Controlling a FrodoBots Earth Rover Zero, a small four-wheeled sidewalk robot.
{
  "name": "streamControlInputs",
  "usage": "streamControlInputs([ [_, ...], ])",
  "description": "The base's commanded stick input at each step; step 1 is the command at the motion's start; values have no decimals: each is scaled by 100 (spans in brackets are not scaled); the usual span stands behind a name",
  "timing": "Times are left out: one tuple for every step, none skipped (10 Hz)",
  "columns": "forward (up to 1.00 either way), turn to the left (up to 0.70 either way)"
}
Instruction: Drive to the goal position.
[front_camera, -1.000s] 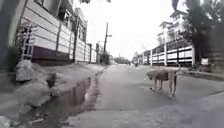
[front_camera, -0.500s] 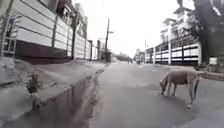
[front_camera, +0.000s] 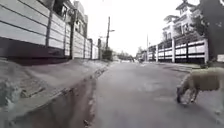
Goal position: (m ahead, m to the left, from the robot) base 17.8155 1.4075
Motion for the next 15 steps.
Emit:
streamControlInputs([
  [100, 0],
  [100, 0],
  [100, 0],
  [100, 0],
  [100, 0],
  [100, 0],
  [100, 0],
  [100, 0],
  [100, 0],
  [100, 0],
  [100, 0],
  [100, 0],
  [100, 0],
  [100, 0],
  [100, 0],
])
